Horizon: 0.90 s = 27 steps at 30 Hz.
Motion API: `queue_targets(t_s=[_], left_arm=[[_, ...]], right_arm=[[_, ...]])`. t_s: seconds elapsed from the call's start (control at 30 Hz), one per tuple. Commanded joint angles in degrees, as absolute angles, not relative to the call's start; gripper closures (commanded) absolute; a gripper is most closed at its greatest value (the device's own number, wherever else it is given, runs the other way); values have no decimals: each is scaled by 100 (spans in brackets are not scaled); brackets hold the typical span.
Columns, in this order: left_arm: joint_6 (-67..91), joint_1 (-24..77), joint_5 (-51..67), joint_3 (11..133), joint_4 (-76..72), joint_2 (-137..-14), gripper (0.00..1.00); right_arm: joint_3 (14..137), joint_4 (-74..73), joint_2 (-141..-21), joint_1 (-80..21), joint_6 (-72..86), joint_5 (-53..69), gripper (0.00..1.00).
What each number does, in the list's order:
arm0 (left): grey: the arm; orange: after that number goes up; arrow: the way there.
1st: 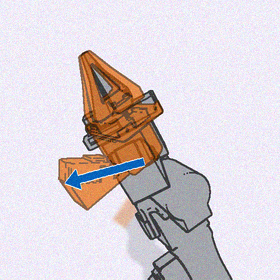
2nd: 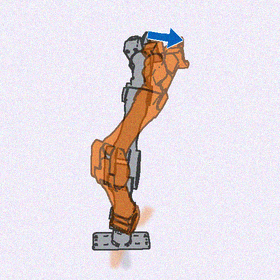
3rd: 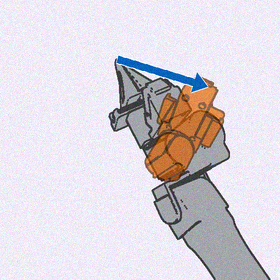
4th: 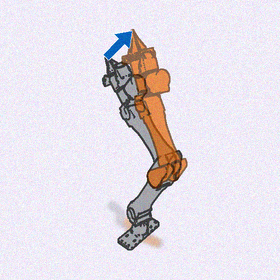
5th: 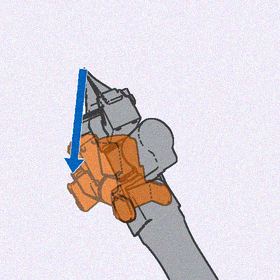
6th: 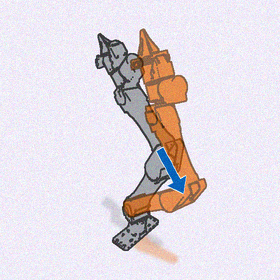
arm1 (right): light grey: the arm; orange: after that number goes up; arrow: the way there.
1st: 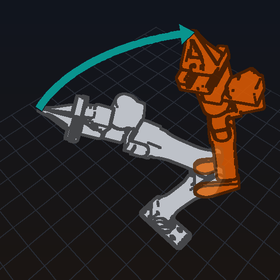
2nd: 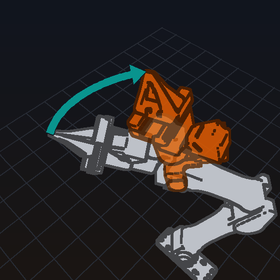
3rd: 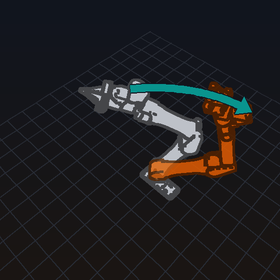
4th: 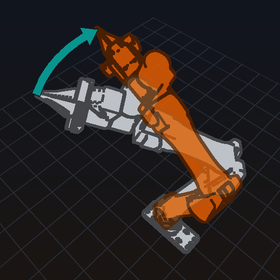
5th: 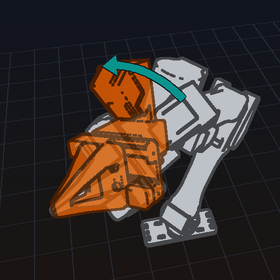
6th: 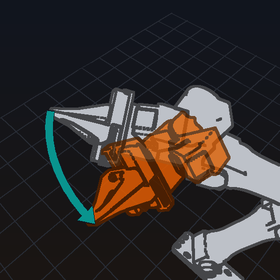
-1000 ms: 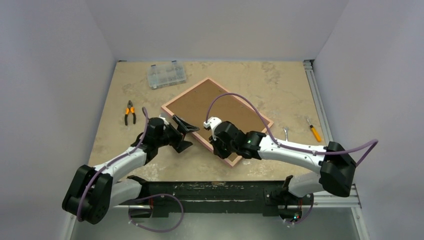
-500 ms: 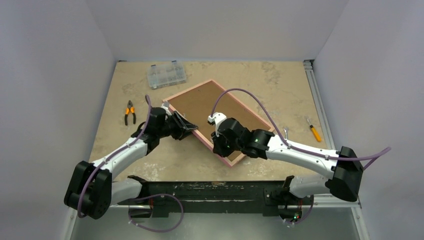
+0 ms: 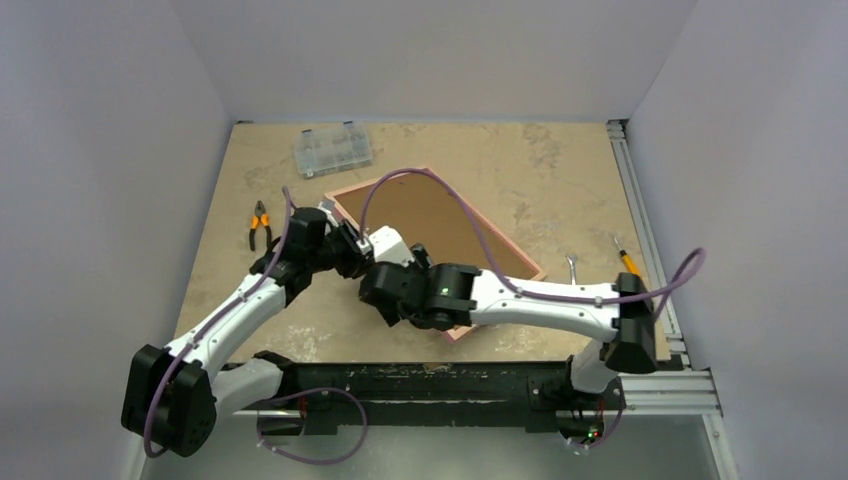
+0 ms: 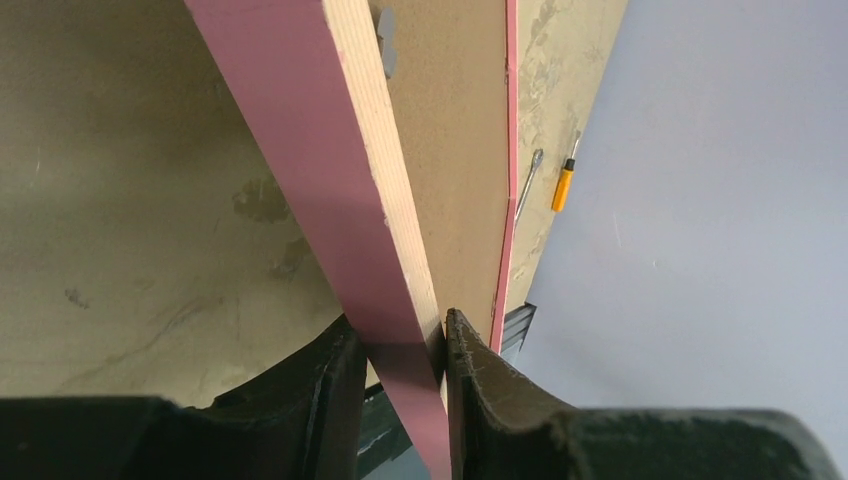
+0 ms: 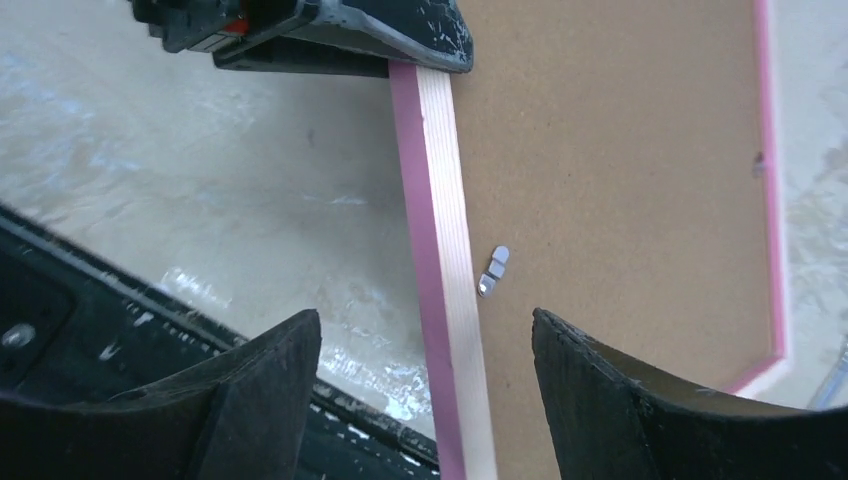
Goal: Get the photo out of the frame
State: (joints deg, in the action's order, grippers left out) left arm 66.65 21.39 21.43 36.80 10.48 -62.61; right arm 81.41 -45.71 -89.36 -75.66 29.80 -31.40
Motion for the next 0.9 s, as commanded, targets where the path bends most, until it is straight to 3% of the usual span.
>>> queue_targets(t_s=[0.0, 0.23, 0.53, 0.63, 0.73, 0.83, 0.87], left_arm=[[6634, 2127, 2323, 4130, 1505, -5961, 100], [6802, 2127, 2413, 4245, 1975, -5804, 100], [7087, 2127, 2613, 4070, 1926, -5691, 100], [7098, 2126, 2592, 4069, 1975, -5608, 100], [7105, 2118, 2610, 4093, 2005, -5563, 100], [7094, 2118, 2587, 4113, 2021, -5526, 100], [7078, 2114, 2580, 4113, 2015, -5513, 93]], right_arm=[[9233, -6583, -10046, -8004, 4090, -5375, 25], [10319, -8447, -11328, -8218, 5155, -6643, 26], [9581, -7192, -11352, -8202, 4343, -6395, 33], [9537, -7128, -11417, -8177, 4357, -6432, 47], [9496, -7145, -11447, -8112, 4401, -6443, 53], [9397, -7134, -11378, -8067, 4455, -6471, 75], [9351, -7118, -11329, -8051, 4456, -6477, 81]])
